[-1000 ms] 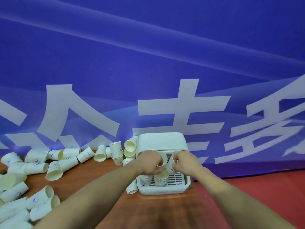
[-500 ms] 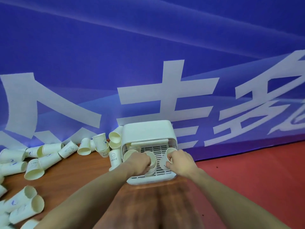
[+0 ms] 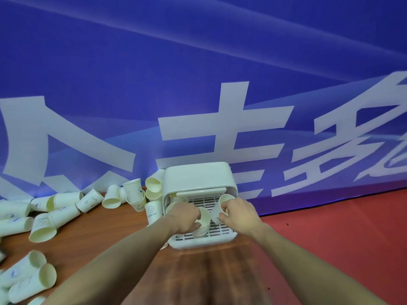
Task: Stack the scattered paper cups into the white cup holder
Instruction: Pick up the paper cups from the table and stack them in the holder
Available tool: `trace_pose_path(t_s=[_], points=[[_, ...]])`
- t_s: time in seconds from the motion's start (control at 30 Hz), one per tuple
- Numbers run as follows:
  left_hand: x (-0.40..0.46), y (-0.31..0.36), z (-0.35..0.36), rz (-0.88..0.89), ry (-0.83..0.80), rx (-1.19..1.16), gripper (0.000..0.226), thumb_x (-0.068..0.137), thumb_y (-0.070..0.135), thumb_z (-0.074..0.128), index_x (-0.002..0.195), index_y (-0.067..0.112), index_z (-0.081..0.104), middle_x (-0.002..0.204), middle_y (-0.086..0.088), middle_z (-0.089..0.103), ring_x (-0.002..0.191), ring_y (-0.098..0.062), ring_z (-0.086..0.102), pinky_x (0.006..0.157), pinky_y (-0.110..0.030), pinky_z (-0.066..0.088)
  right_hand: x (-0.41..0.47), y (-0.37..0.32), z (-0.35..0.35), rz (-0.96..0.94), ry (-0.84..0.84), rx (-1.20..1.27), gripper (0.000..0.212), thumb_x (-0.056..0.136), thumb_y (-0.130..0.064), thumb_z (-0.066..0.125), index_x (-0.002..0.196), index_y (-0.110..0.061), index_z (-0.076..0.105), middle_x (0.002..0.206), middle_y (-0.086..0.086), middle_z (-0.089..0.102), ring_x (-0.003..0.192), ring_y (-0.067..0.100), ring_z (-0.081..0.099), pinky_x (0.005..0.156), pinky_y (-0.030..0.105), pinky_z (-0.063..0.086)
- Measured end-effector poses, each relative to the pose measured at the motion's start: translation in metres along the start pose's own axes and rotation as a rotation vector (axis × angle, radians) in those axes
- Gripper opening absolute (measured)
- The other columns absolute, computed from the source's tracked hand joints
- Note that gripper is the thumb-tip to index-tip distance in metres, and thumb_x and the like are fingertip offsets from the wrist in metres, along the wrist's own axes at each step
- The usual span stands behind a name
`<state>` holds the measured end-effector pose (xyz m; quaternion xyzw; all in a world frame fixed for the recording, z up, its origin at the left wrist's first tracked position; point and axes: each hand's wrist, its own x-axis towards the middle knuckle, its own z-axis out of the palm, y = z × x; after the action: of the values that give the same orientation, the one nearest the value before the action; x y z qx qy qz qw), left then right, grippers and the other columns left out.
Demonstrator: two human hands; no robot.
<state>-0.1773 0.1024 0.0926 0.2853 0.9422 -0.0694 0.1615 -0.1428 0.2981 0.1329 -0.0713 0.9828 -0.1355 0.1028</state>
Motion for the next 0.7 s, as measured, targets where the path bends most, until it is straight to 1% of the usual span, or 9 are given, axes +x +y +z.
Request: trace_pose_path(t_s=[0.1, 0.17, 0.23, 0.3, 0.37, 0.47, 0.6, 0.7], points=[[-0.004, -0.012, -0.012, -0.006, 0.029, 0.004, 0.038, 0.094, 0.040, 0.054, 0.126, 0.021, 0.063, 0.123, -0.004, 0.065, 0.114, -0.026, 0.060, 0.090, -0.037, 0.050, 0.003, -0.013, -0.008, -0.062, 0.035, 0.001, 0.019, 0.088, -0.035, 0.057, 0.080, -0.019, 0.061, 0.078, 0.000, 0.054, 0.075, 0.024, 0.052, 0.063, 0.030, 0.037], [-0.007, -0.021, -0.015, -0.014, 0.031, -0.016, 0.034, 0.092, 0.037, 0.055, 0.119, 0.021, 0.067, 0.119, -0.002, 0.067, 0.110, -0.026, 0.062, 0.089, -0.037, 0.052, 0.005, -0.023, -0.009, -0.107, 0.029, -0.018, 0.019, 0.088, -0.036, 0.057, 0.080, -0.020, 0.061, 0.079, 0.001, 0.057, 0.082, 0.025, 0.055, 0.067, 0.029, 0.035], [-0.011, -0.028, -0.017, -0.027, 0.055, -0.033, 0.030, 0.089, 0.035, 0.055, 0.111, 0.022, 0.069, 0.111, -0.002, 0.070, 0.104, -0.027, 0.064, 0.087, -0.038, 0.052, 0.007, -0.034, -0.007, -0.142, 0.008, -0.045, 0.021, 0.088, -0.037, 0.056, 0.080, -0.019, 0.063, 0.079, 0.002, 0.061, 0.086, 0.027, 0.059, 0.075, 0.032, 0.040], [-0.016, -0.032, -0.017, -0.024, 0.085, -0.040, 0.030, 0.091, 0.034, 0.055, 0.115, 0.022, 0.068, 0.113, -0.003, 0.069, 0.106, -0.026, 0.062, 0.089, -0.035, 0.049, 0.008, -0.042, -0.003, -0.173, -0.007, -0.096, 0.021, 0.088, -0.035, 0.054, 0.082, -0.017, 0.063, 0.080, 0.003, 0.060, 0.090, 0.029, 0.060, 0.084, 0.037, 0.042], [-0.021, -0.035, -0.015, -0.027, 0.110, -0.031, 0.032, 0.093, 0.033, 0.055, 0.121, 0.021, 0.064, 0.117, -0.003, 0.067, 0.110, -0.025, 0.060, 0.087, -0.033, 0.045, 0.011, -0.048, 0.001, -0.202, -0.027, -0.149, 0.020, 0.089, -0.031, 0.052, 0.082, -0.014, 0.062, 0.086, 0.008, 0.063, 0.092, 0.030, 0.060, 0.077, 0.035, 0.040], [-0.029, -0.039, -0.006, -0.038, 0.103, -0.041, 0.030, 0.094, 0.033, 0.054, 0.121, 0.022, 0.062, 0.115, -0.005, 0.066, 0.110, -0.027, 0.058, 0.084, -0.034, 0.045, 0.016, -0.053, 0.010, -0.252, -0.071, -0.229, 0.015, 0.089, -0.025, 0.051, 0.078, -0.014, 0.054, 0.094, 0.013, 0.066, 0.092, 0.033, 0.062, 0.068, 0.031, 0.035], [-0.037, -0.046, 0.005, -0.062, 0.068, -0.073, 0.031, 0.095, 0.036, 0.054, 0.121, 0.021, 0.060, 0.109, -0.008, 0.067, 0.103, -0.029, 0.060, 0.076, -0.033, 0.042, 0.023, -0.054, 0.024, -0.281, -0.153, -0.311, 0.012, 0.089, -0.020, 0.050, 0.078, -0.015, 0.051, 0.089, 0.013, 0.064, 0.092, 0.035, 0.063, 0.066, 0.032, 0.036], [-0.042, -0.051, 0.011, -0.074, 0.074, -0.112, 0.031, 0.094, 0.035, 0.055, 0.120, 0.020, 0.061, 0.108, -0.007, 0.068, 0.102, -0.028, 0.062, 0.075, -0.031, 0.042, 0.029, -0.056, 0.036, -0.298, -0.185, -0.365, 0.012, 0.089, -0.019, 0.050, 0.086, -0.014, 0.060, 0.098, 0.013, 0.067, 0.095, 0.035, 0.063, 0.068, 0.033, 0.036]])
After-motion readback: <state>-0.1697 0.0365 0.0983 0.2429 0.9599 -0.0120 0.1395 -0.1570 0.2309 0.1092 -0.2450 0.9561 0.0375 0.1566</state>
